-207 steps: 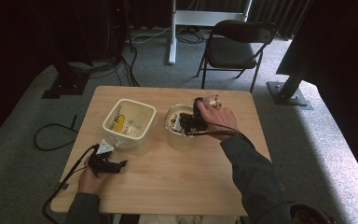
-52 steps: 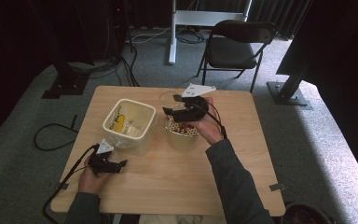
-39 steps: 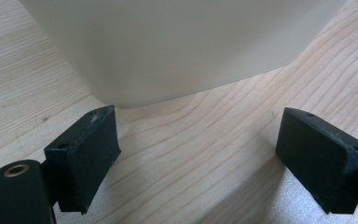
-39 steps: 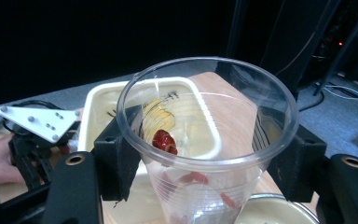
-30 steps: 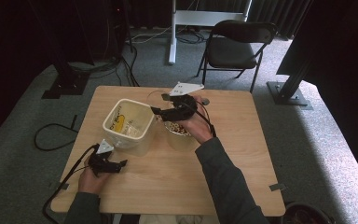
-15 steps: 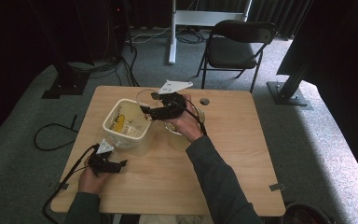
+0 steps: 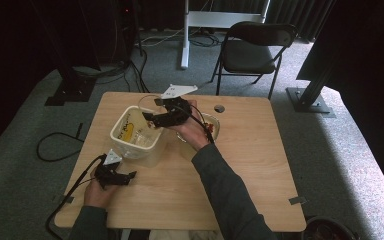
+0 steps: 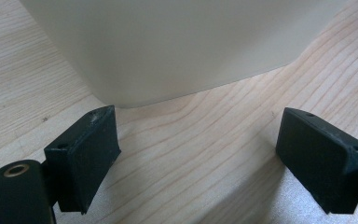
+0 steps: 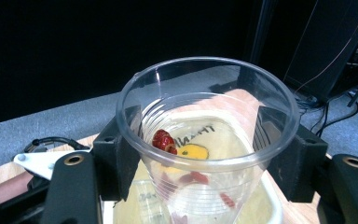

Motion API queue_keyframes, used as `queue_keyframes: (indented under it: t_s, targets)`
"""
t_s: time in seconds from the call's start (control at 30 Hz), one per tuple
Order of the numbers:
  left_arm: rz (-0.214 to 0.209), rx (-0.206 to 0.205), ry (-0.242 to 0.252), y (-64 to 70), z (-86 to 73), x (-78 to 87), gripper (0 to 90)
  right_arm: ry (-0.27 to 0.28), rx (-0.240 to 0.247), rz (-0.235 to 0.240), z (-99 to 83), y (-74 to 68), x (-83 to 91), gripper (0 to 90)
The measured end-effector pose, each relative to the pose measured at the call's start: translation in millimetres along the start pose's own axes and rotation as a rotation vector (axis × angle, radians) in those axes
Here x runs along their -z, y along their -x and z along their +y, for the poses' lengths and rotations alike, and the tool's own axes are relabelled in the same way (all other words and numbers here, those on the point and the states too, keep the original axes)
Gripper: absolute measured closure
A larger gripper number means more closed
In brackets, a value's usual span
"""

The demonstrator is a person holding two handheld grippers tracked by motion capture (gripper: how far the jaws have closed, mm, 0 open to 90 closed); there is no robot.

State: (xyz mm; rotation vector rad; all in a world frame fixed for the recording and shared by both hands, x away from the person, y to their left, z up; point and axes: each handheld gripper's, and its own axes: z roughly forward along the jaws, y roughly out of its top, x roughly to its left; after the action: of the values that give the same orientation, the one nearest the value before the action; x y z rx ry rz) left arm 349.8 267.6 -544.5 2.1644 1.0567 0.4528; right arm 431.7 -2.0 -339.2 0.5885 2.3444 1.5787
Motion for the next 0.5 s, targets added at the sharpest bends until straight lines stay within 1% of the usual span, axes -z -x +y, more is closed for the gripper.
queue_keyframes:
  t_s: [0.2, 0.5]
  targets:
    - [0.001, -0.001, 0.000, 0.0, 0.0, -0.1, 13.6, 0.008, -0.002, 0.006, 6.5, -2.9, -9.4, 33.0]
    - [-0.001, -0.002, -0.002, -0.1, 0.0, 0.0, 13.6, 0.014, -0.005, 0.020, 10.5, -6.2, -19.6, 33.0]
